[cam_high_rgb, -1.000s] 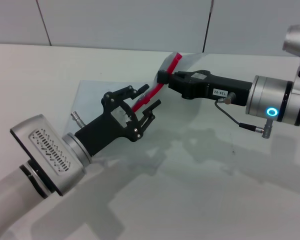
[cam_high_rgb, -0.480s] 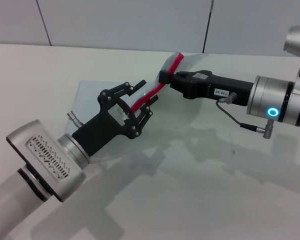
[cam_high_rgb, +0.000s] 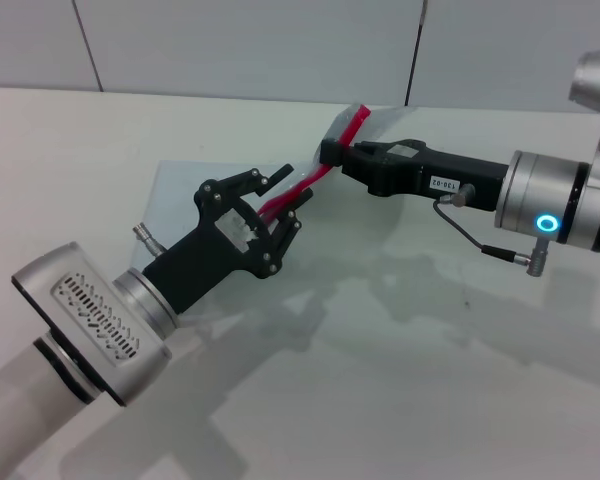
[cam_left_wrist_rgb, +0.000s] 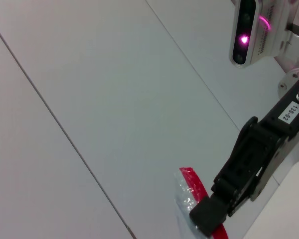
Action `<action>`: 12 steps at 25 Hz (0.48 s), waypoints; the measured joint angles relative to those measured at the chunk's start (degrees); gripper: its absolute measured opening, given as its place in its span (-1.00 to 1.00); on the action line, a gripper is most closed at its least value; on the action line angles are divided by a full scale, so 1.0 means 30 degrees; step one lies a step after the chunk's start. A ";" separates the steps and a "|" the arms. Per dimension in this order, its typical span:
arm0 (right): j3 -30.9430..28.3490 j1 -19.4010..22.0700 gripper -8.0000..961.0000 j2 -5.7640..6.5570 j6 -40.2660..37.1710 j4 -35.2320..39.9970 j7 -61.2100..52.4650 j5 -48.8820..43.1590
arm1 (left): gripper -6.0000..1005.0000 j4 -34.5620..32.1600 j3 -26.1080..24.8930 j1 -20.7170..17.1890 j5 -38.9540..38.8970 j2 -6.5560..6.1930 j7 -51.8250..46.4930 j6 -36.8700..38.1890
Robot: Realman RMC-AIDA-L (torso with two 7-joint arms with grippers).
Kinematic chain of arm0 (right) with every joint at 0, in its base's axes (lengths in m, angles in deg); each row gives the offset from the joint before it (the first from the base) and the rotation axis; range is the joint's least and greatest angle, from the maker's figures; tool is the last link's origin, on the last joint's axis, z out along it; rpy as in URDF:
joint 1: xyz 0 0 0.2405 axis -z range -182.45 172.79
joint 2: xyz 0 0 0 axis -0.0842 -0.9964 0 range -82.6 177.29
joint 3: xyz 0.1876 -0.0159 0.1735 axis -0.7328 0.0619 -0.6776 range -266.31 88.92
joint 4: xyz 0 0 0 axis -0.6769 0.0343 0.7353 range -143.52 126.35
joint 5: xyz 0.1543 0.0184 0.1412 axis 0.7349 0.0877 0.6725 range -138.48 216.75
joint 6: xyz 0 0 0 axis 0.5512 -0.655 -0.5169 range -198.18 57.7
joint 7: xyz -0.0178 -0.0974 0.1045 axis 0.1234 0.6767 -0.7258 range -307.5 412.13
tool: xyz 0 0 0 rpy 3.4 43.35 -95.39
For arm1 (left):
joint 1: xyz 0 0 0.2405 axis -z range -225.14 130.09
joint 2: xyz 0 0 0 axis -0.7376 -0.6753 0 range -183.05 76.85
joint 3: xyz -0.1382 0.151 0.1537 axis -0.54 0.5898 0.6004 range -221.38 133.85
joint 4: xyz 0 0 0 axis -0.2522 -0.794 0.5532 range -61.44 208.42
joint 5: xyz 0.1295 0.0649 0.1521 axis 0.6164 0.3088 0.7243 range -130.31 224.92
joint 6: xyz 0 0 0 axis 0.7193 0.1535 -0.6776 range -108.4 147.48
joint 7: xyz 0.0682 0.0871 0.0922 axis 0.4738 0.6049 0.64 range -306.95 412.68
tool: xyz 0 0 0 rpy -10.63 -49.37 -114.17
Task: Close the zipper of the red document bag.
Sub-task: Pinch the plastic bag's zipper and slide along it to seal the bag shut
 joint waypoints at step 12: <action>0.0000 -0.0007 -0.91 0.0002 0.0026 0.0000 0.0000 0.0006 | -0.66 -0.0117 0.0001 0.0108 -0.0001 -0.0040 -0.0016 -0.0134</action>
